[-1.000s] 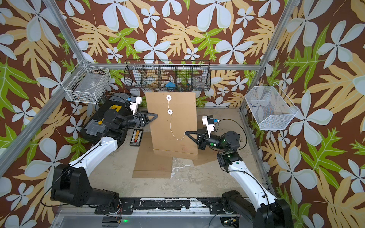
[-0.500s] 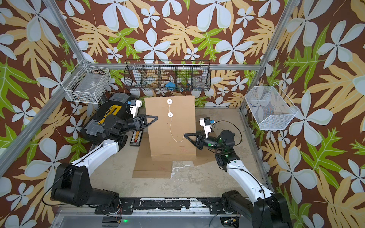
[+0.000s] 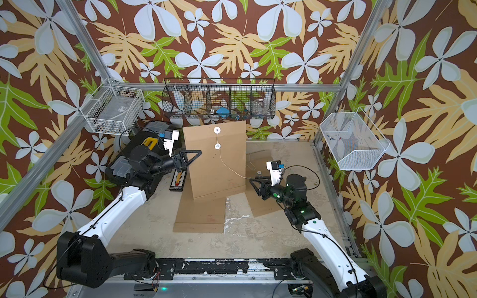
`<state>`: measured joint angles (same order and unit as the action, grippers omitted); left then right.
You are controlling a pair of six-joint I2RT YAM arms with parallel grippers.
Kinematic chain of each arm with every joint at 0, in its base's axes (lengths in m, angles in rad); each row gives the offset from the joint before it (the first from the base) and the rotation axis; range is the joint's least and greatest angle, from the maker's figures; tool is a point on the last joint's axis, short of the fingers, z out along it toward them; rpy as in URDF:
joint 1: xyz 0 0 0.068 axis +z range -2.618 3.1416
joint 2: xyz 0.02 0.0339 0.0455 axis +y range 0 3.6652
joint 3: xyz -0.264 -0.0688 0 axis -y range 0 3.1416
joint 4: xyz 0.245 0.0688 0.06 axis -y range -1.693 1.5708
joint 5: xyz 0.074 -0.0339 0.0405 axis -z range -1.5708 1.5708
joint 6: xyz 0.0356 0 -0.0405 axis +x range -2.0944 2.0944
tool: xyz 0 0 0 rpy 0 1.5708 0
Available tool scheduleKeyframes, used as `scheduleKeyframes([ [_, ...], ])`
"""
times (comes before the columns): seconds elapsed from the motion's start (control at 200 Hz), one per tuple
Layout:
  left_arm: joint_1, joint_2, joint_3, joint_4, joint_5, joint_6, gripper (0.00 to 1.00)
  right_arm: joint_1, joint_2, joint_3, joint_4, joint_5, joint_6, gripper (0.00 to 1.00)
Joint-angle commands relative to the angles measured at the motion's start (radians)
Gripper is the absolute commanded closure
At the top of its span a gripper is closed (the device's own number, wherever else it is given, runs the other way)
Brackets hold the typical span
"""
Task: Close the mouth of the file bag
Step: Pick up the file bag from the file bag, then close the file bag.
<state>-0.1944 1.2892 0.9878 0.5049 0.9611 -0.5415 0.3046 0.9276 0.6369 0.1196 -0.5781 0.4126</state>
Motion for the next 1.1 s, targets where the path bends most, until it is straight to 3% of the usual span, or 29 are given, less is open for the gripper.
scheduleKeyframes([
  [0.0, 0.004, -0.016, 0.008, -0.079, -0.030, 0.104, 1.00, 0.056, 0.018, 0.034, -0.108, 0.064, -0.116, 0.66],
  [0.14, 0.004, -0.040, 0.024, -0.099, -0.055, 0.145, 1.00, 0.139, 0.046, 0.025, -0.120, 0.091, -0.136, 0.76],
  [0.25, 0.003, -0.054, 0.033, -0.098, -0.095, 0.159, 1.00, 0.187, 0.060, -0.009, -0.104, 0.116, -0.127, 0.76],
  [0.506, 0.004, -0.062, 0.048, -0.080, -0.147, 0.163, 1.00, 0.192, 0.116, -0.098, -0.053, 0.172, -0.123, 0.72],
  [0.766, 0.003, -0.069, 0.040, -0.095, -0.114, 0.159, 1.00, 0.191, 0.117, -0.045, 0.027, 0.137, -0.099, 0.70],
  [1.096, -0.015, -0.087, 0.027, -0.090, -0.085, 0.135, 1.00, 0.289, 0.315, 0.105, 0.117, 0.130, -0.072, 0.68],
])
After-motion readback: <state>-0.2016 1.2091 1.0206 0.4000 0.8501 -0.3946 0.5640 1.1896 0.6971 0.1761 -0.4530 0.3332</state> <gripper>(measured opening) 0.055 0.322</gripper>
